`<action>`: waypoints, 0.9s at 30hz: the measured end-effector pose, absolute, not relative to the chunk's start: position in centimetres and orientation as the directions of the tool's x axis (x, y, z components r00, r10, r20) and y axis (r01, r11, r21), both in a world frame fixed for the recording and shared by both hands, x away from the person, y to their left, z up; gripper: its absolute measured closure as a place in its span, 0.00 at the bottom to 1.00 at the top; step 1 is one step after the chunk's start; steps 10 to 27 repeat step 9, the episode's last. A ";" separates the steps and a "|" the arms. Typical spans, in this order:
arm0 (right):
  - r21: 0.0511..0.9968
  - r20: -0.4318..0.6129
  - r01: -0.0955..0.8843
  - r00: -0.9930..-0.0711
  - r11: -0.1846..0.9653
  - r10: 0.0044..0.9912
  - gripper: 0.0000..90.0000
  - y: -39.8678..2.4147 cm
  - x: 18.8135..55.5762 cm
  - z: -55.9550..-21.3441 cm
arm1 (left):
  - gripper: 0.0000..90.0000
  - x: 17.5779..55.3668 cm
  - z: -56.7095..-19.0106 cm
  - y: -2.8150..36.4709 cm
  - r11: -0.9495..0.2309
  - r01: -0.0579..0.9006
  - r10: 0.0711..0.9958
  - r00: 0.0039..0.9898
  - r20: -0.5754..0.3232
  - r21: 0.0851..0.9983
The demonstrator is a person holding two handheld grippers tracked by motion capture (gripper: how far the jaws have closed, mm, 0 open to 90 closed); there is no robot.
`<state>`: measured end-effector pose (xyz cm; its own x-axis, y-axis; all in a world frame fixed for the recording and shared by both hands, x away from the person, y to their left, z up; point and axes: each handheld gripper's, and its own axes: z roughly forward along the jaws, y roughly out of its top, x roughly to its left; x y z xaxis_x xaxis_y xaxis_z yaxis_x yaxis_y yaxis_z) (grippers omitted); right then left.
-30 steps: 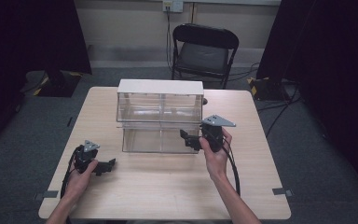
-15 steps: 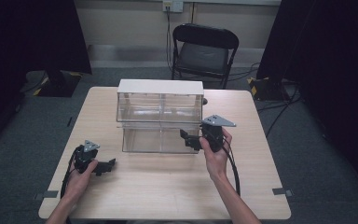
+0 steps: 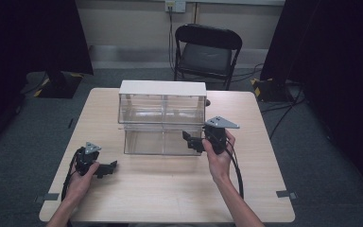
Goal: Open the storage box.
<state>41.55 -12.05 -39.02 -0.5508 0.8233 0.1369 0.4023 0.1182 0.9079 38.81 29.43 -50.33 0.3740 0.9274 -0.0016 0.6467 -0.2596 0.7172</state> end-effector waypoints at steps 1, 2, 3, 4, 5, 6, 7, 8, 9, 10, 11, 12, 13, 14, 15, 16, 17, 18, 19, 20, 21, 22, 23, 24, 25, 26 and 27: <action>0.908 0.137 0.403 -0.550 0.118 0.824 0.16 -12.1 41.6 -39.0 | 0.01 38.8 -50.3 29.4 -0.260 0.646 0.927 0.374 -0.001 0.717; 0.908 0.137 0.403 -0.550 0.118 0.824 0.16 -12.1 41.6 -39.0 | 0.01 38.8 -50.3 29.4 -0.260 0.646 0.927 0.374 -0.001 0.717; 0.908 0.137 0.403 -0.550 0.118 0.824 0.15 -12.1 41.5 -39.0 | 0.01 38.8 -50.3 29.4 -0.260 0.647 0.927 0.374 -0.002 0.717; 0.908 0.137 0.402 -0.551 0.119 0.823 0.16 -12.1 41.6 -39.0 | 0.01 38.8 -50.3 29.4 -0.260 0.647 0.927 0.374 -0.001 0.717; 0.908 0.136 0.402 -0.552 0.120 0.822 0.15 -12.1 41.6 -39.0 | 0.01 38.8 -50.3 29.4 -0.259 0.647 0.927 0.374 -0.002 0.717; 0.908 0.136 0.402 -0.552 0.120 0.822 0.15 -12.1 41.6 -39.0 | 0.01 38.8 -50.3 29.4 -0.259 0.647 0.927 0.374 -0.002 0.717; 0.909 0.133 0.399 -0.554 0.122 0.822 0.16 -12.1 41.6 -39.0 | 0.01 38.8 -50.3 29.4 -0.260 0.647 0.927 0.374 -0.001 0.717; 0.908 0.133 0.400 -0.554 0.123 0.822 0.15 -12.1 41.6 -38.9 | 0.01 38.8 -50.3 29.4 -0.259 0.647 0.927 0.374 -0.002 0.717; 0.908 0.133 0.401 -0.556 0.124 0.821 0.15 -12.1 41.6 -38.9 | 0.01 38.8 -50.3 29.4 -0.260 0.647 0.927 0.374 -0.002 0.717; 0.908 0.133 0.401 -0.556 0.124 0.821 0.15 -12.1 41.6 -38.9 | 0.01 38.8 -50.3 29.4 -0.260 0.647 0.927 0.374 -0.002 0.717; 0.908 0.133 0.401 -0.556 0.124 0.821 0.15 -12.1 41.6 -38.9 | 0.01 38.8 -50.3 29.4 -0.260 0.647 0.927 0.374 -0.002 0.717; 0.908 0.133 0.401 -0.556 0.124 0.821 0.15 -12.1 41.6 -38.9 | 0.01 38.8 -50.3 29.4 -0.260 0.647 0.927 0.374 -0.002 0.717; 0.908 0.133 0.401 -0.556 0.124 0.821 0.15 -12.1 41.6 -38.9 | 0.01 38.8 -50.3 29.4 -0.260 0.647 0.927 0.374 -0.002 0.717; 0.908 0.133 0.401 -0.556 0.124 0.821 0.15 -12.1 41.6 -38.9 | 0.01 38.8 -50.3 29.4 -0.260 0.647 0.927 0.374 -0.002 0.717; 0.908 0.133 0.401 -0.556 0.124 0.821 0.15 -12.1 41.6 -38.9 | 0.01 38.8 -50.3 29.4 -0.260 0.647 0.927 0.374 -0.002 0.717; 0.908 0.133 0.401 -0.556 0.124 0.821 0.15 -12.1 41.6 -38.9 | 0.01 38.8 -50.3 29.4 -0.260 0.647 0.927 0.374 -0.002 0.717; 0.908 0.133 0.401 -0.556 0.124 0.821 0.15 -12.1 41.6 -38.9 | 0.01 38.8 -50.3 29.4 -0.260 0.647 0.927 0.374 -0.002 0.717; 0.908 0.133 0.401 -0.556 0.124 0.821 0.15 -12.1 41.6 -38.9 | 0.01 38.8 -50.3 29.4 -0.260 0.647 0.927 0.374 -0.002 0.717; 0.908 0.133 0.401 -0.556 0.124 0.821 0.15 -12.1 41.6 -38.9 | 0.01 38.8 -50.3 29.4 -0.260 0.647 0.927 0.374 -0.002 0.717; 0.908 0.133 0.401 -0.556 0.124 0.821 0.15 -12.1 41.6 -38.9 | 0.01 38.8 -50.3 29.4 -0.260 0.647 0.927 0.374 -0.002 0.717; 0.908 0.133 0.401 -0.556 0.124 0.821 0.15 -12.1 41.6 -38.9 | 0.01 38.8 -50.3 29.4 -0.260 0.647 0.927 0.374 -0.002 0.717; 0.908 0.133 0.401 -0.556 0.124 0.821 0.15 -12.1 41.6 -38.9 | 0.01 38.8 -50.3 29.4 -0.260 0.647 0.927 0.374 -0.002 0.717; 0.908 0.133 0.401 -0.556 0.124 0.821 0.15 -12.1 41.6 -38.9 | 0.01 38.8 -50.3 29.4 -0.260 0.647 0.927 0.374 -0.002 0.717; 0.908 0.133 0.401 -0.556 0.124 0.821 0.15 -12.1 41.6 -38.9 | 0.01 38.8 -50.3 29.4 -0.260 0.647 0.927 0.374 -0.002 0.717; 0.908 0.133 0.401 -0.556 0.124 0.821 0.15 -12.1 41.6 -38.9 | 0.01 38.8 -50.3 29.4 -0.260 0.647 0.927 0.374 -0.002 0.717; 0.908 0.133 0.401 -0.556 0.124 0.821 0.15 -12.1 41.6 -38.9 | 0.01 38.8 -50.3 29.4 -0.260 0.647 0.927 0.374 -0.002 0.717; 0.908 0.133 0.401 -0.556 0.124 0.821 0.15 -12.1 41.6 -38.9 | 0.01 38.8 -50.3 29.4 -0.260 0.647 0.927 0.374 -0.002 0.717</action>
